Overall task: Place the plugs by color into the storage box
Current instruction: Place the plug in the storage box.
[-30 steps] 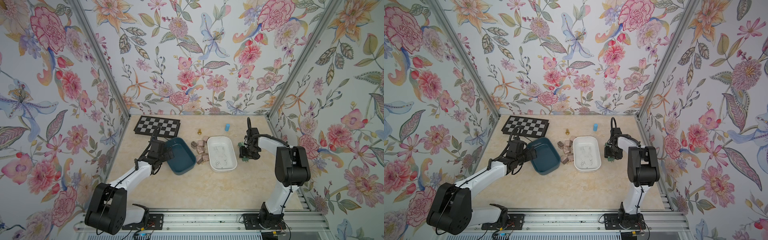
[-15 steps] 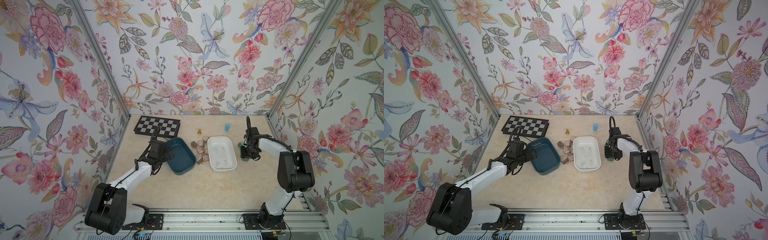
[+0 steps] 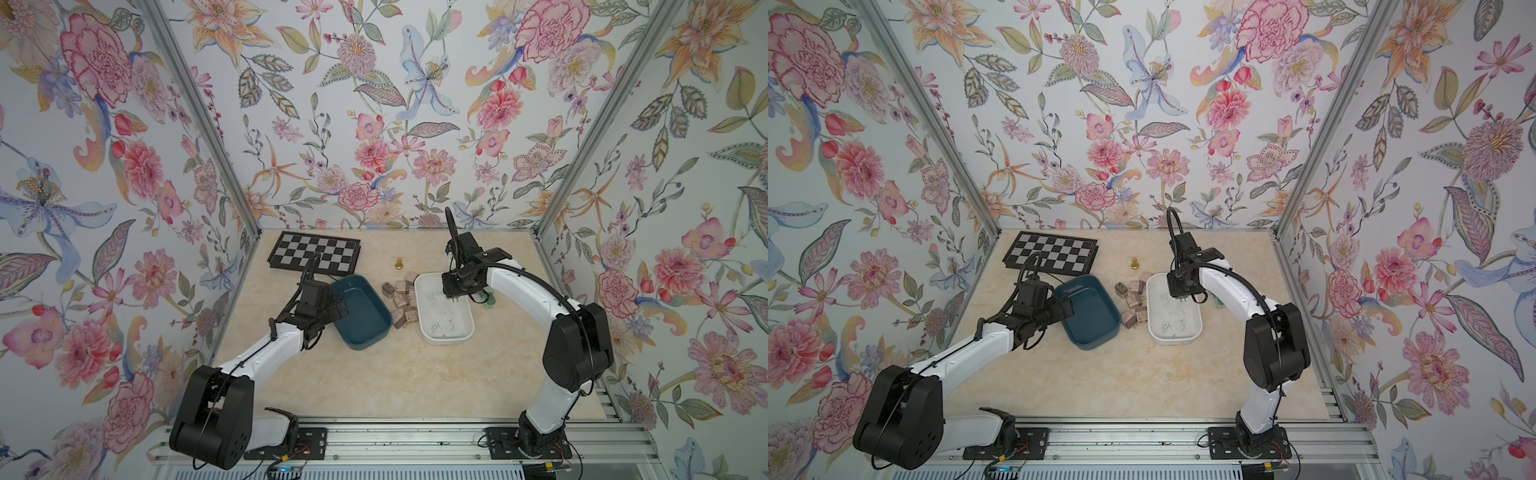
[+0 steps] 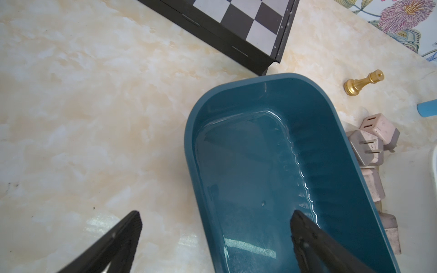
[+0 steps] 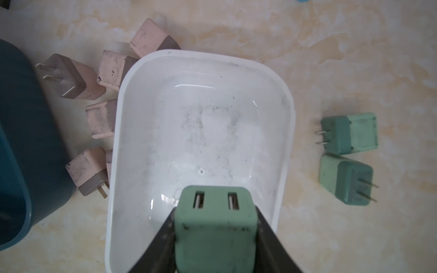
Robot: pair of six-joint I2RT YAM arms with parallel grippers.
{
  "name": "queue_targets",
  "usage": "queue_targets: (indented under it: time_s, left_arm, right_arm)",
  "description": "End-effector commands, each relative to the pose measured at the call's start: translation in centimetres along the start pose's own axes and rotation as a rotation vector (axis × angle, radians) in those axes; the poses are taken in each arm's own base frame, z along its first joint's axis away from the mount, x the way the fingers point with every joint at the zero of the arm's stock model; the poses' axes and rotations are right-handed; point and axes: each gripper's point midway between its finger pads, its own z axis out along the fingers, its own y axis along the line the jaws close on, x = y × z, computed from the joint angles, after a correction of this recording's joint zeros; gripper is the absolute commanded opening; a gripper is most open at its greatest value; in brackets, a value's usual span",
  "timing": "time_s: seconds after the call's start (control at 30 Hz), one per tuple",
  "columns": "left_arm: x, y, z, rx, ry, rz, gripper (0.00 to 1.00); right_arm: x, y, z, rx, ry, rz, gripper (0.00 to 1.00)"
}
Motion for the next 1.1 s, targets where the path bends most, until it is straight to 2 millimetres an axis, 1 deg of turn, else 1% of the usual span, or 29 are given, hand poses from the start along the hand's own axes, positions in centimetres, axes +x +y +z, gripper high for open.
queue_targets:
  time_s: [0.0,0.17,0.23,0.37,0.53,0.6,0.67,0.73,0.8,0.87,0.93,0.97,1.0,1.07]
  left_arm:
    - [-0.4,-0.1,-0.8,0.001,-0.021,-0.009,1.00]
    - [-0.3,-0.2,-0.9,0.007,-0.019,-0.009,0.99]
    - [-0.3,-0.2,-0.9,0.008,-0.017,-0.010,0.99]
    - [-0.2,-0.2,-1.0,0.012,-0.020,-0.011,0.99]
    - [0.0,0.0,-1.0,0.009,-0.018,-0.012,0.99]
    - [0.1,0.0,-0.9,0.010,-0.016,-0.012,0.99]
    - [0.2,0.0,-0.9,0.011,-0.015,-0.013,0.99]
    - [0.2,0.0,-0.8,0.013,-0.013,-0.014,0.99]
    - [0.1,-0.1,-0.8,0.017,-0.013,-0.015,0.99]
    - [0.0,-0.2,-0.9,0.018,-0.014,-0.013,0.99]
    - [-0.2,-0.3,-1.1,0.017,-0.020,-0.011,1.00]
    - [-0.3,-0.2,-1.1,0.015,-0.022,-0.012,0.99]
    - [-0.4,-0.2,-1.2,0.016,-0.026,-0.011,0.99]
    - [-0.4,-0.3,-1.1,0.016,-0.025,-0.013,0.99]
  right_arm:
    - [0.4,0.7,2.4,0.014,0.074,0.004,0.38]
    - [0.0,2.3,5.5,0.013,0.116,-0.023,0.38]
    - [0.0,2.8,6.4,0.013,0.126,-0.027,0.38]
    - [0.4,3.1,8.2,0.013,0.159,-0.033,0.42]
    - [1.3,3.3,9.4,0.009,0.193,-0.041,0.48]
    - [1.5,3.4,9.4,0.003,0.198,-0.042,0.55]
    - [1.4,3.4,9.0,0.002,0.191,-0.044,0.62]
    - [1.0,3.2,8.3,0.001,0.176,-0.040,0.72]
    - [0.6,3.0,6.8,-0.003,0.147,-0.033,0.77]
    - [0.0,2.1,4.7,0.000,0.102,-0.015,0.79]
    - [-0.5,0.6,2.4,0.009,0.058,0.015,0.82]
    - [-0.6,-0.5,1.4,0.017,0.038,0.033,0.82]
    - [-0.7,-1.8,0.4,0.027,0.019,0.053,0.82]
    - [-0.5,-4.6,-0.9,0.051,0.000,0.097,0.83]
